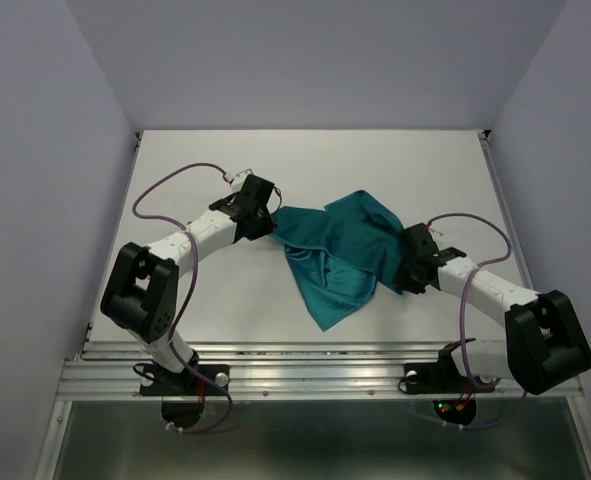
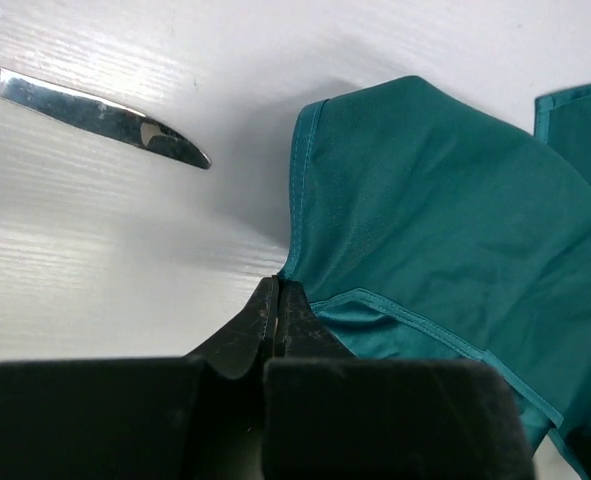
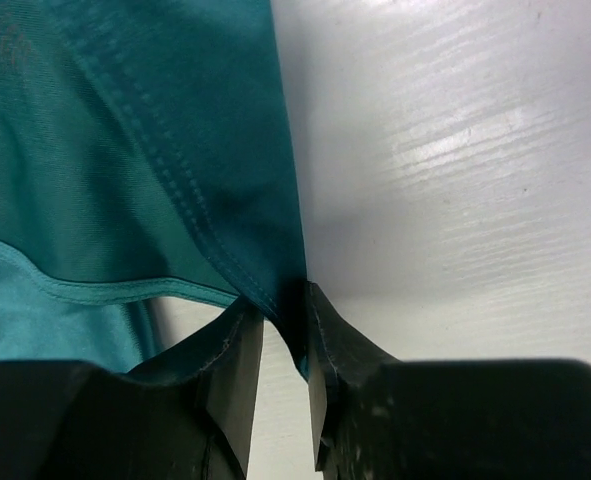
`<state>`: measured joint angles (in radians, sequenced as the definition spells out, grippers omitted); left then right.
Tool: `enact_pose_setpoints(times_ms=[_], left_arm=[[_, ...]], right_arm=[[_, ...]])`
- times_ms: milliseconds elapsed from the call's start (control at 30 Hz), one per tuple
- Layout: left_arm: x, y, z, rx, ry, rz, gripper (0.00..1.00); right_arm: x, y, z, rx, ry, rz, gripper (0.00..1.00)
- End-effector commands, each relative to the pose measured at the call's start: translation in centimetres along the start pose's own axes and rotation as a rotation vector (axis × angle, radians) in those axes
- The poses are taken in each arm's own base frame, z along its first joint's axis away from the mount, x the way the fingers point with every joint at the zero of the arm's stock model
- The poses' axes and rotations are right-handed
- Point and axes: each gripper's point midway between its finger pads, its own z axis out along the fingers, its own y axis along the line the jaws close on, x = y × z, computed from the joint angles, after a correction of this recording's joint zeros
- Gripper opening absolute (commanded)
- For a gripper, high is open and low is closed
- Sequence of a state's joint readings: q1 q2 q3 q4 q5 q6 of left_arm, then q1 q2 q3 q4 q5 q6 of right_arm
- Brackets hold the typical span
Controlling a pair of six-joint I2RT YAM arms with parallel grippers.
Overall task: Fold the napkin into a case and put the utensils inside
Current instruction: Pick up the crumpled napkin from the corner of the board.
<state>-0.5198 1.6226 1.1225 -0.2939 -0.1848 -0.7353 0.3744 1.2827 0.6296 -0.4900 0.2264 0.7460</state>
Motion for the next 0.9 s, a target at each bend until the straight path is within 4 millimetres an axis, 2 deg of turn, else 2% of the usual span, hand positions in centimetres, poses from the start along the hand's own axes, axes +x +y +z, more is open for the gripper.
enact_pose_setpoints(times_ms=[0, 100, 267, 433, 467, 533, 567, 700, 733, 800, 833, 867], left_arm=[[1.7, 0.8, 0.4, -0.003, 0.046, -0.004, 0.00], [1.7, 0.7, 0.3, 0.007, 0.045, -0.002, 0.00], [1.1, 0.4, -0.4, 0.029, 0.024, -0.004, 0.00], [0.7, 0.1, -0.5, 0.034, 0.017, 0.003, 0.00], [0.5, -0.1, -0.6, 0.040, 0.013, 0.002, 0.00], [0.3, -0.4, -0.8, 0.053, 0.006, 0.010, 0.00], [0.1, -0.5, -0.9, 0.059, 0.003, 0.016, 0.00], [-2.0, -1.1, -2.1, 0.056, -0.050, 0.049, 0.00], [-3.2, -1.6, -2.8, 0.058, -0.077, 0.064, 0.00], [-5.0, -2.1, -4.0, 0.058, -0.122, 0.075, 0.00], [-7.1, -2.8, -5.6, 0.068, -0.172, 0.073, 0.00], [-8.1, -3.2, -6.4, 0.076, -0.197, 0.077, 0.00]], right_arm=[[0.8, -0.2, -0.2, -0.007, 0.017, 0.012, 0.28], [0.5, -0.4, -0.4, 0.017, 0.008, 0.023, 0.27], [0.2, -0.9, -0.5, 0.045, -0.010, 0.043, 0.15], [0.5, -1.1, 0.0, 0.057, -0.002, 0.044, 0.15], [0.4, -1.0, 0.1, 0.055, -0.002, 0.041, 0.13], [0.0, -0.6, -0.2, 0.042, -0.008, 0.034, 0.02], [-0.3, -0.3, -0.5, 0.026, -0.015, 0.029, 0.01], [-2.9, 2.3, -2.8, -0.096, -0.080, 0.001, 0.01], [-4.3, 3.7, -4.3, -0.155, -0.112, -0.002, 0.01], [-6.0, 4.8, -5.8, -0.191, -0.156, -0.021, 0.01], [-7.0, 5.3, -6.7, -0.205, -0.184, -0.030, 0.01], [-8.0, 5.8, -7.5, -0.217, -0.208, -0.036, 0.01]])
